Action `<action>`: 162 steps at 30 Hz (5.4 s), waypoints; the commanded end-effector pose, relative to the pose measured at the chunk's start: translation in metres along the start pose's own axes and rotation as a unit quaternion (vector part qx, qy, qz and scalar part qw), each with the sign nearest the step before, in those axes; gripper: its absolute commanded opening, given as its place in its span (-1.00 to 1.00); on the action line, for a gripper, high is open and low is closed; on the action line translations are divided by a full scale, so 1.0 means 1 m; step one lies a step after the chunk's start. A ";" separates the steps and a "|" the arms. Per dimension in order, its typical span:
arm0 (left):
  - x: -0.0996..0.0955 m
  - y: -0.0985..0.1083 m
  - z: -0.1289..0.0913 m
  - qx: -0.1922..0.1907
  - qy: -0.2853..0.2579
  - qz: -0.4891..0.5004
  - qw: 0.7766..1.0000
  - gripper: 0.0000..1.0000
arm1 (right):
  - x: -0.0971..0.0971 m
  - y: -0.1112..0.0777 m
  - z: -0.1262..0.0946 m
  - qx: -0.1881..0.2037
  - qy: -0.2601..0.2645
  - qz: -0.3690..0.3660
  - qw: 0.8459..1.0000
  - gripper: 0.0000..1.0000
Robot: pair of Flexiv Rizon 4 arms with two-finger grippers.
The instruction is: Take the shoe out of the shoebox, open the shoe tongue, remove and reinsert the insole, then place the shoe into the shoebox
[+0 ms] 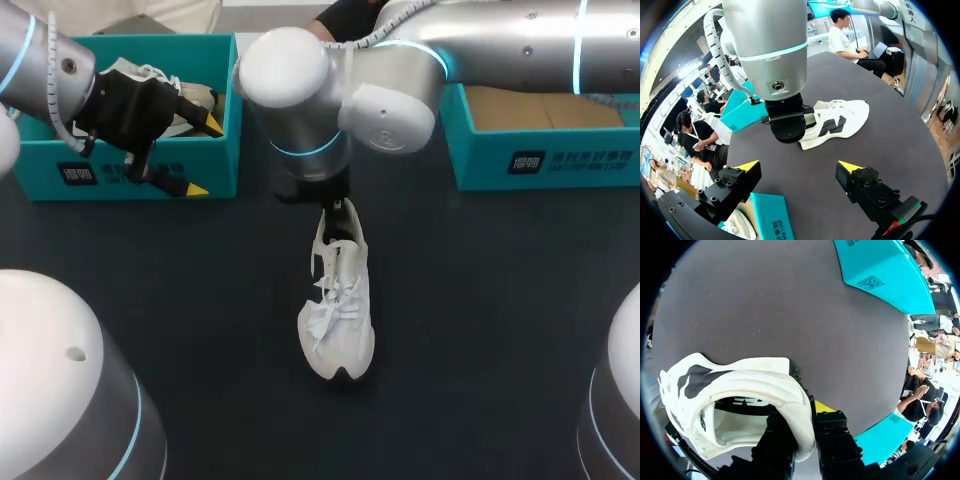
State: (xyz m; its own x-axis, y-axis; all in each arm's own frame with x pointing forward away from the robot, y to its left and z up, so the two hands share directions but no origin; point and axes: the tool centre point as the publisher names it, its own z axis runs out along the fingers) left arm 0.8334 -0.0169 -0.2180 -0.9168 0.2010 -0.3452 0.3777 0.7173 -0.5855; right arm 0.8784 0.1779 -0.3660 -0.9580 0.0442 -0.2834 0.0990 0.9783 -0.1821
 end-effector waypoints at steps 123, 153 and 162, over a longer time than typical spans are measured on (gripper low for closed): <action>0.001 0.000 0.000 -0.002 0.000 0.000 1.000 1.00 | -0.252 -0.496 -0.050 0.150 -0.018 0.574 0.805 -1.00; 0.001 0.000 0.000 -0.002 0.000 0.000 1.000 1.00 | -0.236 -0.516 -0.032 0.158 0.002 0.673 0.722 -1.00; 0.001 0.000 0.000 -0.002 0.000 0.000 1.000 1.00 | -0.236 -0.514 -0.012 0.168 -0.005 0.686 0.707 -1.00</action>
State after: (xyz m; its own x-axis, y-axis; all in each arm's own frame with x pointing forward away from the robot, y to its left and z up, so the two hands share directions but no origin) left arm 0.8334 -0.0169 -0.2179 -0.9167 0.2011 -0.3452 0.3778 0.7173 -0.5855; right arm 1.0464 -0.3340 -0.1884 0.0995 0.9063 -0.4107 0.9948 -0.0827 0.0587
